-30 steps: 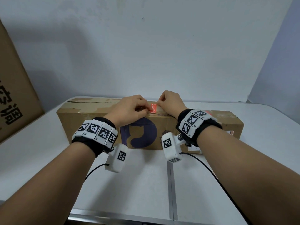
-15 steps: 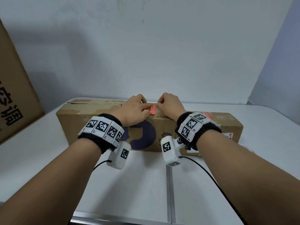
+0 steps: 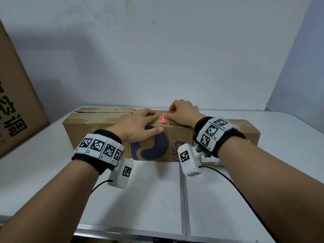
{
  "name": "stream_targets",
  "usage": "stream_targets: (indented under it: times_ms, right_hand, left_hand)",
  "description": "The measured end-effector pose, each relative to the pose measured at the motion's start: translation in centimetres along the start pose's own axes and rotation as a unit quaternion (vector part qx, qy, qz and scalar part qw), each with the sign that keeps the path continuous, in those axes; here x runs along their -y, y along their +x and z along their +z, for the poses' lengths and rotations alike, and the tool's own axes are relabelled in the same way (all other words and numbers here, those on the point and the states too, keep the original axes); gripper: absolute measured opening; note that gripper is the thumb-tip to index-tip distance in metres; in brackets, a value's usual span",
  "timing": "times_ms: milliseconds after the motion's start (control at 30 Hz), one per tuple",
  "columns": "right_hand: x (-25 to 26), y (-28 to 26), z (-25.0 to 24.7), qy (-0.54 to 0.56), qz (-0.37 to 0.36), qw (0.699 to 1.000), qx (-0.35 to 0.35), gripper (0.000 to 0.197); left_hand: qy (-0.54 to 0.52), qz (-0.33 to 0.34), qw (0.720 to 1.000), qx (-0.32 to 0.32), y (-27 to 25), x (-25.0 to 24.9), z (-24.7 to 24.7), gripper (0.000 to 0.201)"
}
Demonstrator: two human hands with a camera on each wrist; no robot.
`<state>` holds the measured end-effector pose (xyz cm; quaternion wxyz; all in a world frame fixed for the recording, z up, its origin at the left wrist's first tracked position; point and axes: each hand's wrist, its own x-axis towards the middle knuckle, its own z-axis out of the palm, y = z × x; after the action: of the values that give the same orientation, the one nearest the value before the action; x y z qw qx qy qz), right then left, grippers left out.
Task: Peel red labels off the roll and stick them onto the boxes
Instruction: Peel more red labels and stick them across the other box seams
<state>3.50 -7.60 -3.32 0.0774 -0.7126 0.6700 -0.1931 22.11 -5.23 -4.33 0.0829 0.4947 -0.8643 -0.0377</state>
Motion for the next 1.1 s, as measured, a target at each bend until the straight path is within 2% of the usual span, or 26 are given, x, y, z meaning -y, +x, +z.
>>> stream_targets:
  times_ms: [367, 533, 600, 767, 900, 1033, 1100]
  right_hand:
    - [0.1, -1.9, 0.4, 0.081, 0.023, 0.996, 0.022, 0.047]
    - [-0.3, -2.8, 0.3, 0.141, 0.027, 0.989, 0.031, 0.039]
    - [-0.2, -3.0, 0.4, 0.154, 0.035, 0.987, 0.027, 0.035]
    - [0.2, -3.0, 0.7, 0.158, 0.057, 0.985, 0.025, 0.040]
    - [0.1, -2.9, 0.7, 0.163, 0.056, 0.985, 0.022, 0.032]
    - [0.2, -3.2, 0.6, 0.164, 0.052, 0.985, 0.020, 0.014]
    - [0.2, -3.3, 0.4, 0.168, 0.049, 0.984, 0.017, 0.014]
  left_hand:
    - [0.009, -0.006, 1.000, -0.012, -0.2, -0.2, 0.3, 0.065]
    - [0.018, -0.005, 1.000, -0.023, -0.2, -0.3, 0.4, 0.065]
    - [0.016, 0.004, 0.999, -0.030, -0.2, -0.4, 0.5, 0.063]
    - [0.020, 0.024, 0.999, -0.044, -0.6, -0.7, 0.3, 0.050]
    - [0.042, 0.056, 0.992, -0.101, -1.1, -1.2, 0.2, 0.042]
    - [0.050, 0.099, 0.981, -0.156, -1.3, -1.3, 0.6, 0.032]
    - [0.031, 0.111, 0.978, -0.174, -1.4, -0.9, 0.9, 0.029]
